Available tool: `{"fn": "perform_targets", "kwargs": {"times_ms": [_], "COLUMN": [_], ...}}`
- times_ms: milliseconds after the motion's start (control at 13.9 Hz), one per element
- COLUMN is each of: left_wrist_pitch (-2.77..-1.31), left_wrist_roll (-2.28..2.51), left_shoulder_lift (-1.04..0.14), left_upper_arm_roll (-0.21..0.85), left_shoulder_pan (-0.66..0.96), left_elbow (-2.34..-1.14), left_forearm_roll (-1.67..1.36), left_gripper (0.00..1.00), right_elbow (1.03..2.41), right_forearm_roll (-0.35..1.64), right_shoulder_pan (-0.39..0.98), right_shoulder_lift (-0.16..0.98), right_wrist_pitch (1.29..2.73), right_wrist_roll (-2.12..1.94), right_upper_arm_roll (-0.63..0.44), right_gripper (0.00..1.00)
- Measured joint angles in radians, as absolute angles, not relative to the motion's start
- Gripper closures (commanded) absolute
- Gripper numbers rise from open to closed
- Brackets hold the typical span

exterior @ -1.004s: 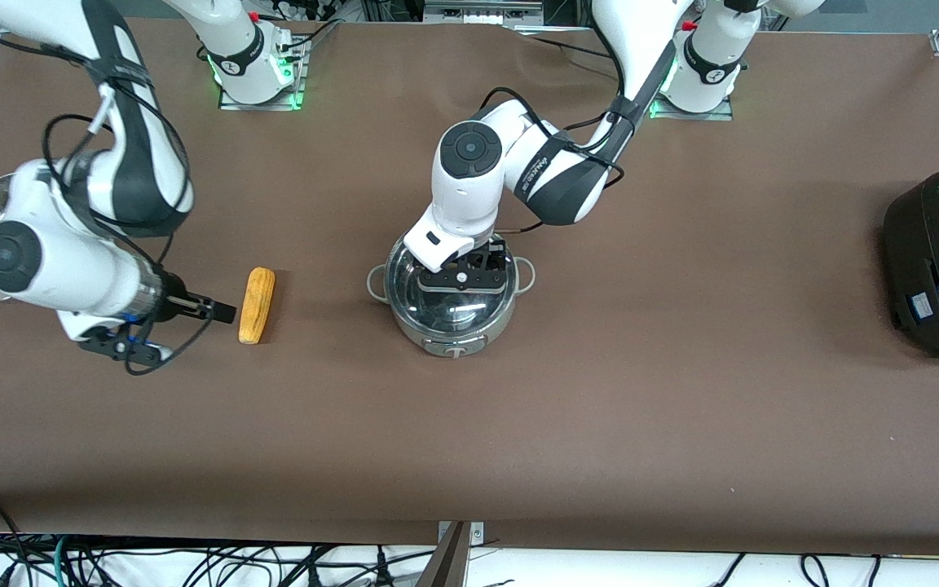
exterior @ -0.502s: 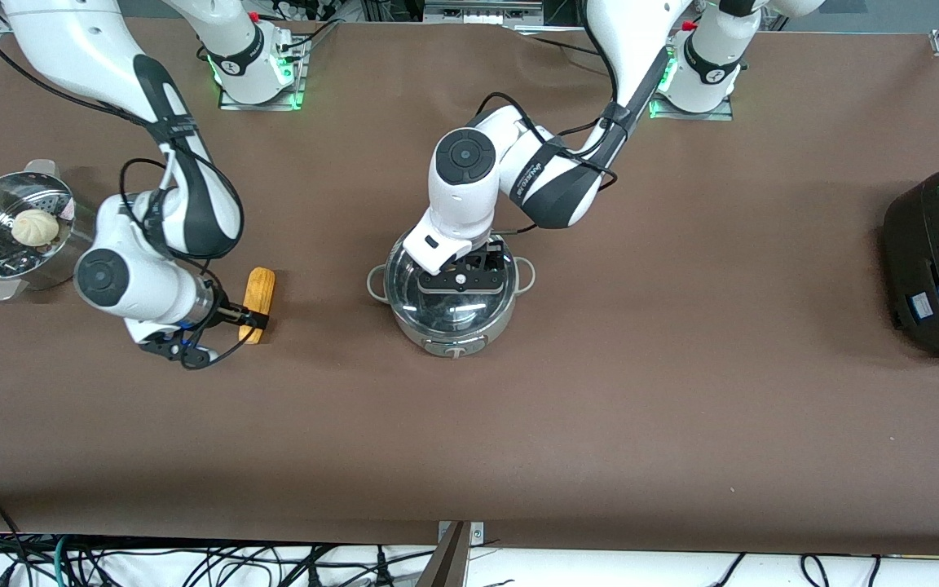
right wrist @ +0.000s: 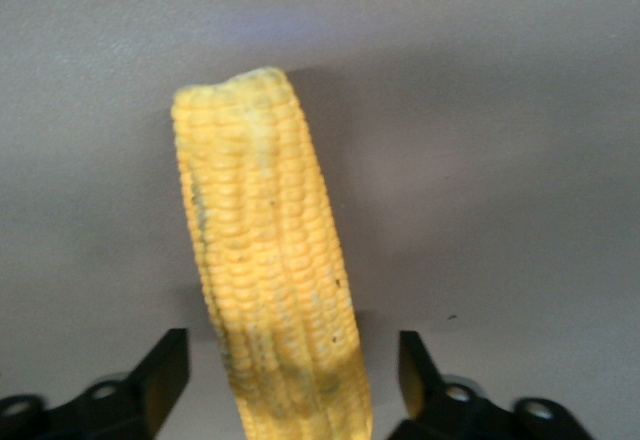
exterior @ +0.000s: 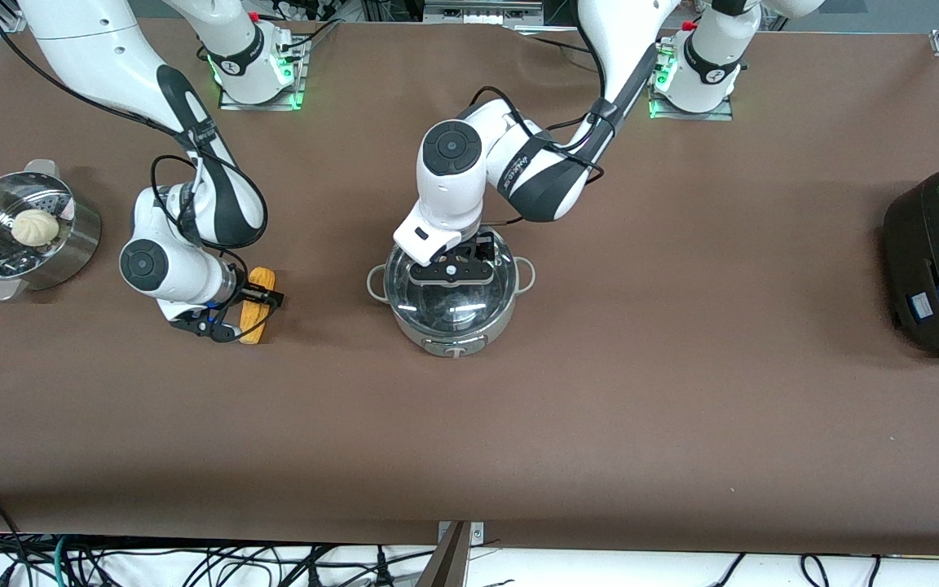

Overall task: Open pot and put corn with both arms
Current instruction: 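Close the right gripper on the yellow corn cob and lift it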

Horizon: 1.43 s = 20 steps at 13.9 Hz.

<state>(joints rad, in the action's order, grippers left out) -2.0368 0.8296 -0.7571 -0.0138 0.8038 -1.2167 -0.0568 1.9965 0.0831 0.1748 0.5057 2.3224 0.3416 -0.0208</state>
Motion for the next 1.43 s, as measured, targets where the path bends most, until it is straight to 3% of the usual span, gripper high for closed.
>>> {"fn": "perform_targets", "kwargs": {"times_ms": [215,502,861,1435], "left_wrist_pitch": [-2.029,-2.021,-2.013,-1.973], "left_wrist_roll": [0.833,0.833,0.833,0.835], "left_shoulder_lift": [-0.756,-0.755,-0.756,-0.756], "left_upper_arm_roll": [-0.017,-0.019,-0.019,-0.019], "left_shoulder_pan": [0.804,0.804,0.804,0.804], "left_elbow": [-1.216,-1.206,-1.205,-1.199], "left_forearm_roll": [-0.054,-0.054,-0.054,-0.054], "left_gripper": [0.25,0.26,0.18,0.16], "right_elbow": [1.996,1.934,1.721,1.629], "right_forearm_roll": [0.082,0.082,0.082,0.037], "right_shoulder_pan": [0.183,0.183,0.177,0.174], "right_shoulder_lift": [0.506,0.506,0.495,0.494], "right_wrist_pitch": [2.322,2.203,1.912,1.858], "right_wrist_roll": [0.340,0.336,0.332,0.314], "right_upper_arm_roll": [-0.021,-0.021,-0.036,-0.049], "right_gripper": [0.87,0.87,0.87,0.87]}}
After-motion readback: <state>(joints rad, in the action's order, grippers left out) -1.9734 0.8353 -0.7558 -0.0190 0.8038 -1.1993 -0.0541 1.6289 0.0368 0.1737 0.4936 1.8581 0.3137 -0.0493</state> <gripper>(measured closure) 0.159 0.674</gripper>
